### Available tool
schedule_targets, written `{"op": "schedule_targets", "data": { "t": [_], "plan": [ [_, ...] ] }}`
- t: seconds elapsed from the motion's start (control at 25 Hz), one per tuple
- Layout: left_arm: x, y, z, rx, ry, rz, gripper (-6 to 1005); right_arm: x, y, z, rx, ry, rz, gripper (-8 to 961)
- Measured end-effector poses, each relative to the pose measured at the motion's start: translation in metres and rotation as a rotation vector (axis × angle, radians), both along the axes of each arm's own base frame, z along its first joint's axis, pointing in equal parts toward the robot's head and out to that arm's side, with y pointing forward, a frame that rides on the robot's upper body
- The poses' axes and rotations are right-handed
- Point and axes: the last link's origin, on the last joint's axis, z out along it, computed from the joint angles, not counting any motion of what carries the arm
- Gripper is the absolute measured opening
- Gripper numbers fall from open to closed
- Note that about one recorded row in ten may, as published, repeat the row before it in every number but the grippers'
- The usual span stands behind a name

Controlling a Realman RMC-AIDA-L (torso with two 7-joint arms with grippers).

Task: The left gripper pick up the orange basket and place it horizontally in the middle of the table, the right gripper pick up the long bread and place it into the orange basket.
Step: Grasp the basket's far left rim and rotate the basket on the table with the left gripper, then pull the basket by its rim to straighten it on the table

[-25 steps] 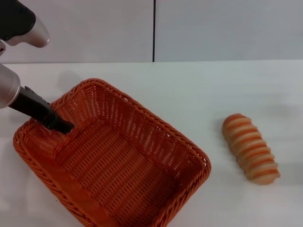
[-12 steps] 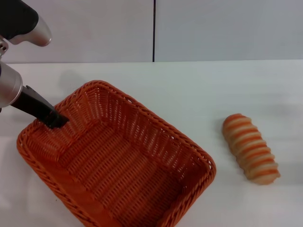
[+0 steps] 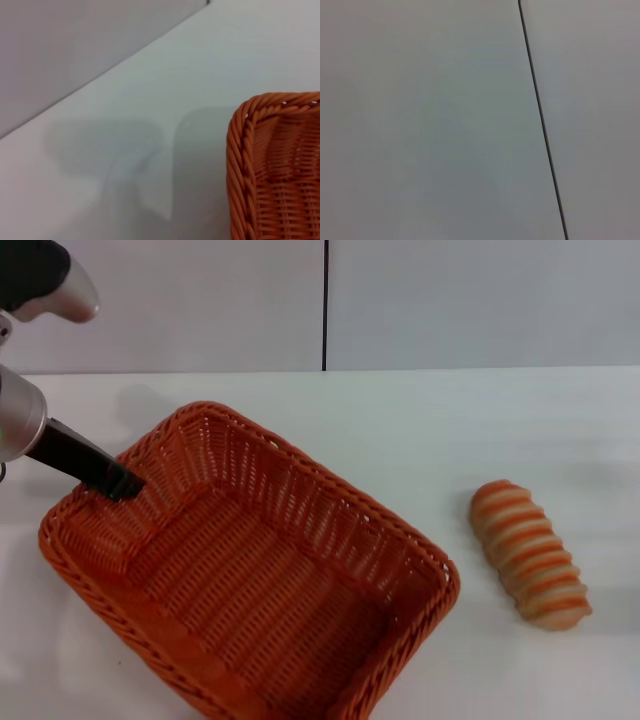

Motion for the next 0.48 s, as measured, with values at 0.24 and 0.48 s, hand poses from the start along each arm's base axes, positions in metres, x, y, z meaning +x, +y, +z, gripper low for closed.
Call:
{"op": "schedule_targets", "data": {
  "t": [0.24,0.48],
  "plan": [
    [-0.005,0.004,0.011,0.1,-0.057,0.129,198,-0.001,0.002,0.003,0.009,-0.008,0.006,421],
    [-0.017,0.005,0.024,0.182,-0.155,0.249,193,-0.005,0.005,0.009,0.022,-0.027,0.037,416]
  ]
}}
